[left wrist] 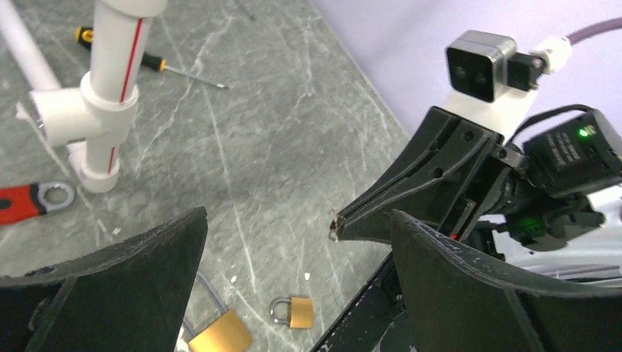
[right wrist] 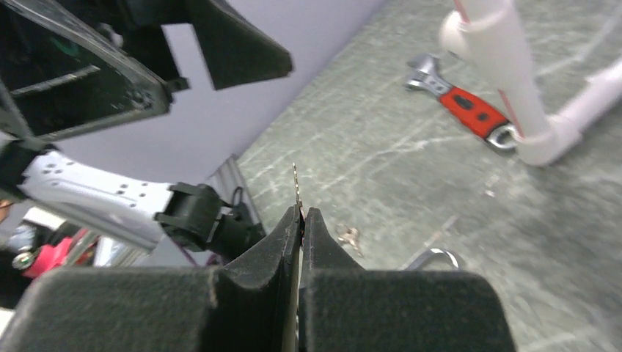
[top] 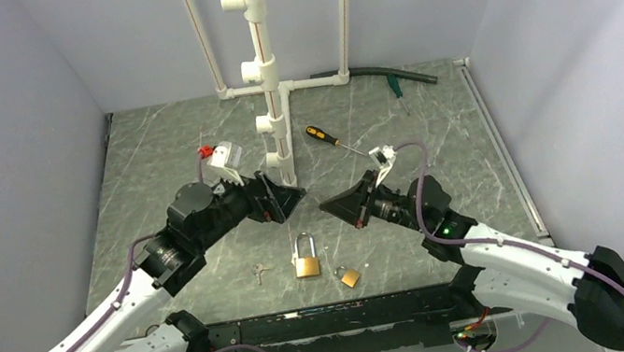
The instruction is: Unlock with the key
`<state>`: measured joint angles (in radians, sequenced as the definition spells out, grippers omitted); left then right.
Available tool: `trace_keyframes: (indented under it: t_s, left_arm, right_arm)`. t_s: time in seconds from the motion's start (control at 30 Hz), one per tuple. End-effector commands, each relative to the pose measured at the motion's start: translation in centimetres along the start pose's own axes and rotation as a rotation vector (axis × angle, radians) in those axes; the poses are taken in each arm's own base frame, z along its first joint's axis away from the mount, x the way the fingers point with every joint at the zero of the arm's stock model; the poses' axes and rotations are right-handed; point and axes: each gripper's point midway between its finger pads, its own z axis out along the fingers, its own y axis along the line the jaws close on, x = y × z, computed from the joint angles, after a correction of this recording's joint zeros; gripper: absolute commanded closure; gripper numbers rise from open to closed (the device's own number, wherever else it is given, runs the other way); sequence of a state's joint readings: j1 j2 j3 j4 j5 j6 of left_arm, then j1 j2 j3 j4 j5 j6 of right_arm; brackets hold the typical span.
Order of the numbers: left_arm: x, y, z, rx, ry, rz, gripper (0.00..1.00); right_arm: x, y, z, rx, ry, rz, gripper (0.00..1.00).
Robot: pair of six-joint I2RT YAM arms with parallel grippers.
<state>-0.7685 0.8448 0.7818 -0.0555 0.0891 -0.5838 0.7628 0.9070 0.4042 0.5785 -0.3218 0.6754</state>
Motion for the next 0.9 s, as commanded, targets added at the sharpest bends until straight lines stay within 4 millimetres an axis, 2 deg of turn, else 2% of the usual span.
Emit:
trace_keyframes:
  t_s: [0.0,0.1,0.2,0.3,0.43,0.5,0.6,0.7,0.8,0.87]
  left_arm:
    - [-1.0,1.1,0.0,-0.102,0.015,0.011,0.01]
    - [0.8,2.2,0.4,-0.173,0.115,-0.02,0.01]
    - [2.9,3.5,1.1,-0.225,0.187,-0.063,0.03]
    - [5.2,4.6,2.0,-0.282,0.253,-0.132,0.06]
    - [8.1,5.3,3.0,-0.37,0.371,-0.226,0.08]
    - [9.3,6.0,3.2,-0.459,0.411,-0.262,0.09]
    - [11.3,6.0,3.3,-0.55,0.471,-0.341,0.09]
    - [13.4,5.3,3.4,-0.637,0.501,-0.455,0.09]
    - [15.6,3.8,4.0,-0.649,0.544,-0.519,0.09]
    - [17.3,2.5,4.8,-0.622,0.606,-0.543,0.14]
  right_arm:
    - [1.2,-3.9,-2.1,0.206,0.004,-0.036,1.0]
    - [1.2,-7.1,-4.0,0.397,-0.012,-0.049,1.0]
    - [0.1,-10.5,-6.9,0.639,-0.052,-0.066,1.0]
    - [-1.2,-12.4,-9.6,0.812,-0.091,-0.086,1.0]
    - [-2.6,-13.5,-11.7,0.934,-0.108,-0.11,1.0]
    - [-3.1,-13.7,-12.3,0.974,-0.117,-0.118,1.0]
    - [-3.6,-14.0,-12.9,1.012,-0.114,-0.137,1.0]
    - [-4.2,-14.3,-13.5,1.05,-0.121,-0.151,1.0]
    - [-4.6,-14.3,-13.8,1.067,-0.137,-0.15,1.0]
    - [-4.6,-14.4,-13.9,1.073,-0.142,-0.143,1.0]
